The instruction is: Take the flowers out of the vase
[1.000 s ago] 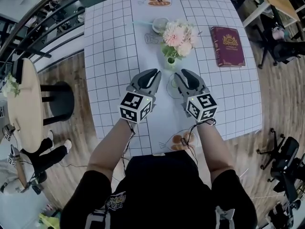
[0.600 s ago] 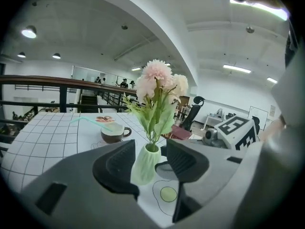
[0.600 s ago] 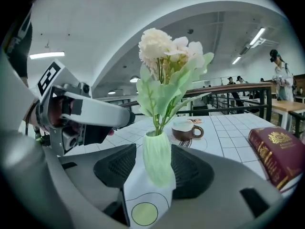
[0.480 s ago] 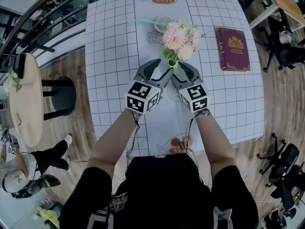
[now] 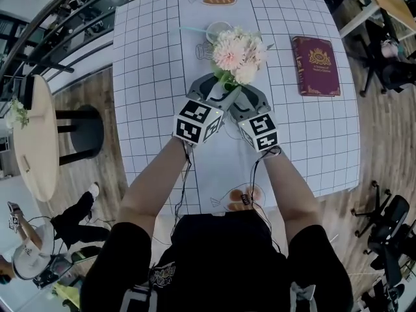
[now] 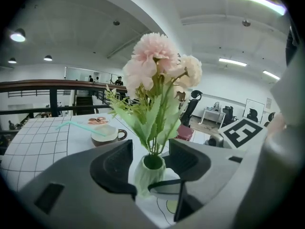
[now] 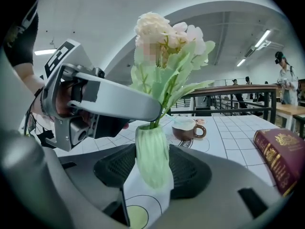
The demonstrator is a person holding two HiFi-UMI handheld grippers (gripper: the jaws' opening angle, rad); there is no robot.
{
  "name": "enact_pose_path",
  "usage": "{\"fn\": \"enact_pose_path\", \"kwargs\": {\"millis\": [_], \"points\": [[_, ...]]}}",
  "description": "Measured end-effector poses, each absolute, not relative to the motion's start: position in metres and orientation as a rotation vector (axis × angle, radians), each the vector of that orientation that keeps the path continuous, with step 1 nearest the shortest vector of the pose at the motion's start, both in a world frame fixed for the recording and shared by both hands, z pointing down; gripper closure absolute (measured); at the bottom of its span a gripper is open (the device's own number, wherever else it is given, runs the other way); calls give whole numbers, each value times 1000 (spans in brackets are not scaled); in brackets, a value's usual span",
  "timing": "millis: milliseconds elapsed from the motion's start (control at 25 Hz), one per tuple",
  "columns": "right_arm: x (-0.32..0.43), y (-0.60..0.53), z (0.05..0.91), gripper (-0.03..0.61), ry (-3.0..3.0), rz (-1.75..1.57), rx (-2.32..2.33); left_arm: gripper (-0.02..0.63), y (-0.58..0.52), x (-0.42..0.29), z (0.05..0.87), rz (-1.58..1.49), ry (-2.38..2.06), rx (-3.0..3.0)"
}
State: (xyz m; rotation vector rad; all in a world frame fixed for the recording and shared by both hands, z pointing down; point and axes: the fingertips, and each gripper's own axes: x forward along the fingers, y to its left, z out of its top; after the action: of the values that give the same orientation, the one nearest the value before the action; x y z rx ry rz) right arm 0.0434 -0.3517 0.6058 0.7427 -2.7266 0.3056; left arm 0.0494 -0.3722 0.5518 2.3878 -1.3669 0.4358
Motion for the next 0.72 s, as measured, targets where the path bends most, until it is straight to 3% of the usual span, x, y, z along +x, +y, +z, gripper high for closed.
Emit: {"fn": "enact_pose_path", "kwargs": {"millis": [360, 480, 720], "points": [[43, -351, 606, 353, -2740, 301, 735, 389, -392, 58, 552, 473, -1345, 2414], [43, -351, 607, 353, -2740, 305, 733, 455, -394, 57, 550, 469, -1366, 2416], [44, -351, 606, 351, -2750, 307, 725, 497, -395, 53, 543, 436, -1387, 2416]]}}
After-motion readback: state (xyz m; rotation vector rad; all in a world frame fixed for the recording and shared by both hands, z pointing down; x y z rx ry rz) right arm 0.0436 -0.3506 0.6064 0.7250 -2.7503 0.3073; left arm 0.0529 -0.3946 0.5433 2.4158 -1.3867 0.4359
